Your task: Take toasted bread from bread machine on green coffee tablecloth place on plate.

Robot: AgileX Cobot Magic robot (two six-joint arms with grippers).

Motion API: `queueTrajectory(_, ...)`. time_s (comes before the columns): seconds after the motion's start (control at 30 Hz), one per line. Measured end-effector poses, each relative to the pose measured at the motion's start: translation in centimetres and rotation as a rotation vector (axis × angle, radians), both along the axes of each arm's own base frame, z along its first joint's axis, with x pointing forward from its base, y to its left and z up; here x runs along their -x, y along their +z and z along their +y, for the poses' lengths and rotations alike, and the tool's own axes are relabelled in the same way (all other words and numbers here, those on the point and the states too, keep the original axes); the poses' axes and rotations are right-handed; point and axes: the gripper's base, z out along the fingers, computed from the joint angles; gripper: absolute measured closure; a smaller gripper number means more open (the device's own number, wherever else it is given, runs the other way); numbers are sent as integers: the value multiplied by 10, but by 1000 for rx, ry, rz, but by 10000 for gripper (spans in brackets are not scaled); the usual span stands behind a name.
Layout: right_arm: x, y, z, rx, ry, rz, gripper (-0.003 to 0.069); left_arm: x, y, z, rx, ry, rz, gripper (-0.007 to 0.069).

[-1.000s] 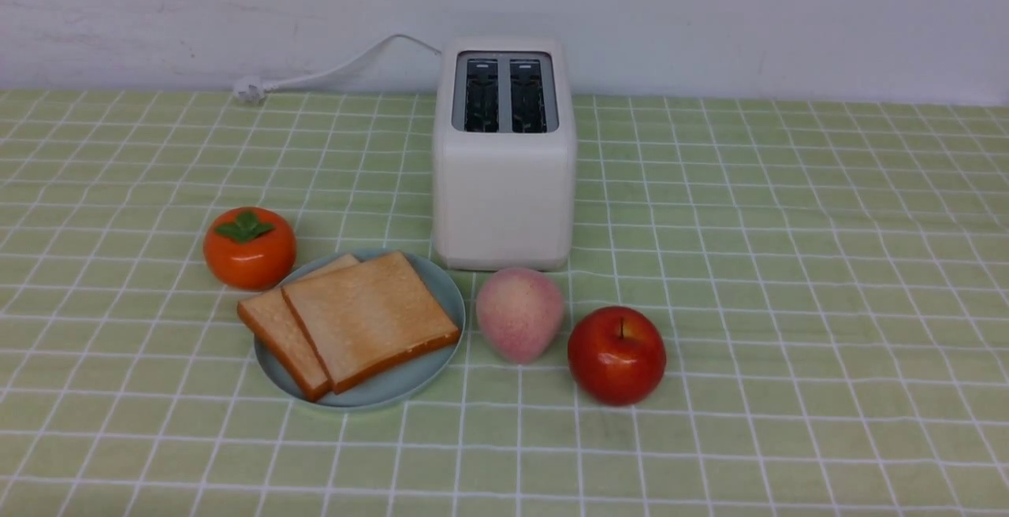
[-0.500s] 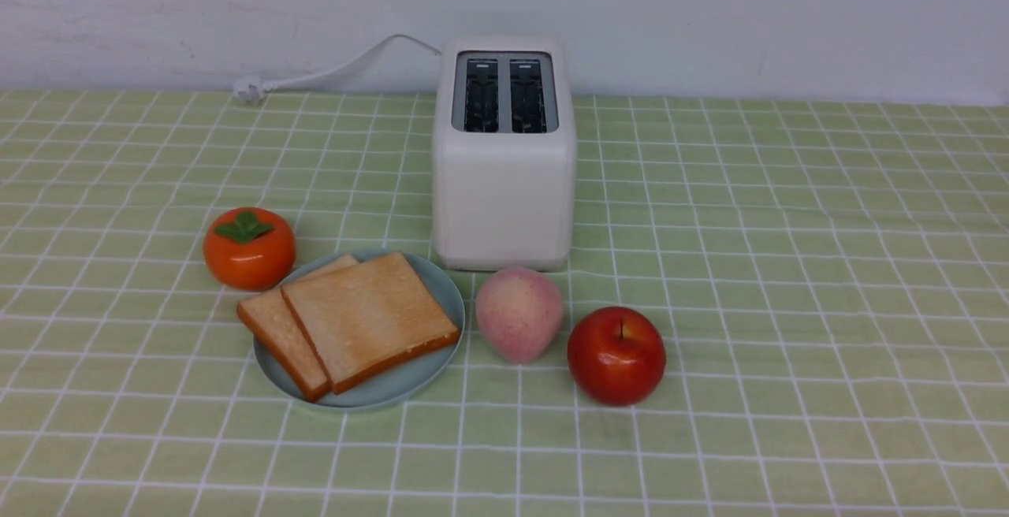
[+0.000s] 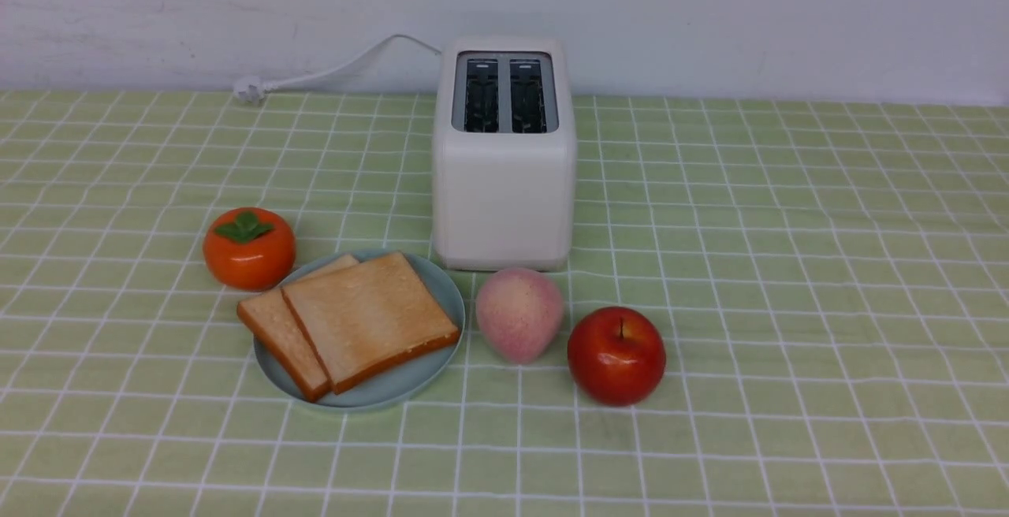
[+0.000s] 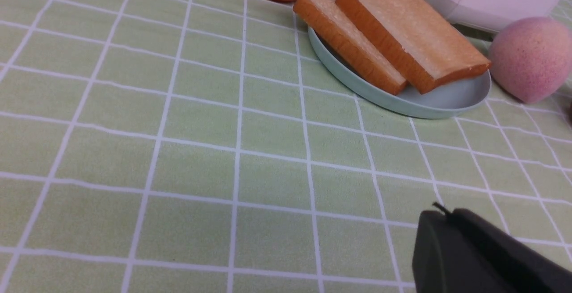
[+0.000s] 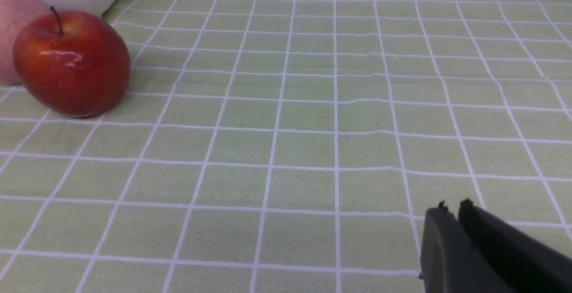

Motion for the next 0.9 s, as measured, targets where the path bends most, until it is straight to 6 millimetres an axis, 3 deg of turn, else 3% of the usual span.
queueTrajectory(0.9,0,0,0,0,0,0,587,0,0,0,0,0,0,632)
